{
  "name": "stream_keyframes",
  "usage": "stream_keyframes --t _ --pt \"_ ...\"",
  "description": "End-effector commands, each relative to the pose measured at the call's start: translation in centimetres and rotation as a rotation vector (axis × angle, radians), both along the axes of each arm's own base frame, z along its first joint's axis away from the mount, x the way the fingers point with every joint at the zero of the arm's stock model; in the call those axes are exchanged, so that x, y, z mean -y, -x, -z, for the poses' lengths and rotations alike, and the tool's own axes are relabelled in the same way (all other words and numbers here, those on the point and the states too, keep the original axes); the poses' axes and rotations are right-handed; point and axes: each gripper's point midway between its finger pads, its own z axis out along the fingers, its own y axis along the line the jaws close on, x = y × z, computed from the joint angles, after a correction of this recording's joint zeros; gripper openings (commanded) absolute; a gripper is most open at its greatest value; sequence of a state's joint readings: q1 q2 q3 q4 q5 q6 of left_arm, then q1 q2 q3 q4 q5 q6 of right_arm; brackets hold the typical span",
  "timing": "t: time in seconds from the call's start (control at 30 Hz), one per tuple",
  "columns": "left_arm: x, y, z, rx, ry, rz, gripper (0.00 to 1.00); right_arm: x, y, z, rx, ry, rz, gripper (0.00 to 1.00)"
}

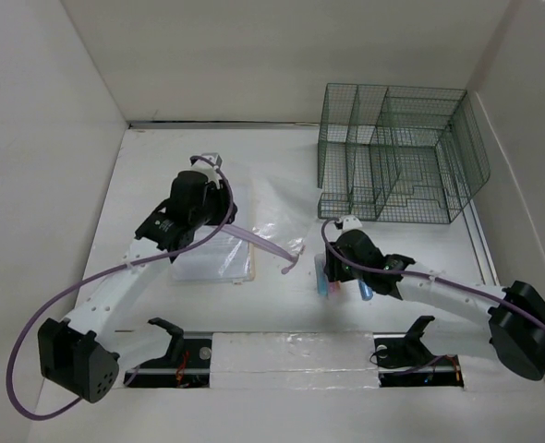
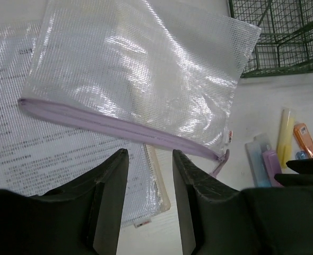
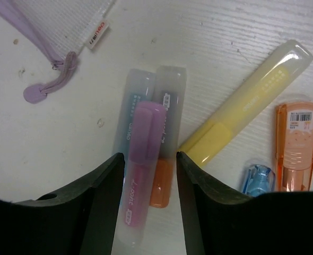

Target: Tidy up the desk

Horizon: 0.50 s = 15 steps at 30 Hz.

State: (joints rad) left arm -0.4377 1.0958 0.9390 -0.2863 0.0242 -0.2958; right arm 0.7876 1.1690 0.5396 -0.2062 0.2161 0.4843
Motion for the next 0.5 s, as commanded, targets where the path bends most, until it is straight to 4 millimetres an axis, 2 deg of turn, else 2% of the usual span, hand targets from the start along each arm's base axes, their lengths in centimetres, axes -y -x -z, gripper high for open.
stream_keyframes --t 0.0,0.03,0.07,0.2,0.23,0.27,0.37,0.47 --pt "-0.5 -0.8 -3.8 0.102 -0.003 -0.014 0.34 -2.5 -1.9 -3.9 0.113 -0.098 -0.034 0.50" --pt "0.1 -0.7 -2.9 0.090 -0.046 -0.004 0.34 -2.5 -2.1 -4.6 0.141 -0.104 -0.044 0.54" --pt "1.3 -0.2 -2.4 0.077 -0.052 0.034 0.34 -2.5 -2.1 -4.6 0.144 -0.099 -0.049 0.54" --pt "3.6 0.0 -2.2 0.064 -0.104 0.060 0.35 -2.7 -3.4 -4.4 0.140 -0.091 -0.058 0.58" --pt "3.8 0.0 -2.4 0.073 -0.091 0.066 0.35 -2.6 -3.9 -4.5 0.135 -0.086 -0.048 0.57" --pt "3.6 0.2 -3.5 0.106 -0.066 0.062 0.36 -2.7 -4.0 -3.6 0.113 -0.066 -0.048 0.55" --pt "3.9 0.8 -4.5 0.154 -0.015 0.084 0.36 -3.3 -4.0 -2.6 0.086 -0.062 -0.064 0.48" --pt "4.3 1.2 -3.3 0.133 -0.015 0.117 0.38 -3.7 -3.8 -2.5 0.078 -0.069 -0.072 0.42"
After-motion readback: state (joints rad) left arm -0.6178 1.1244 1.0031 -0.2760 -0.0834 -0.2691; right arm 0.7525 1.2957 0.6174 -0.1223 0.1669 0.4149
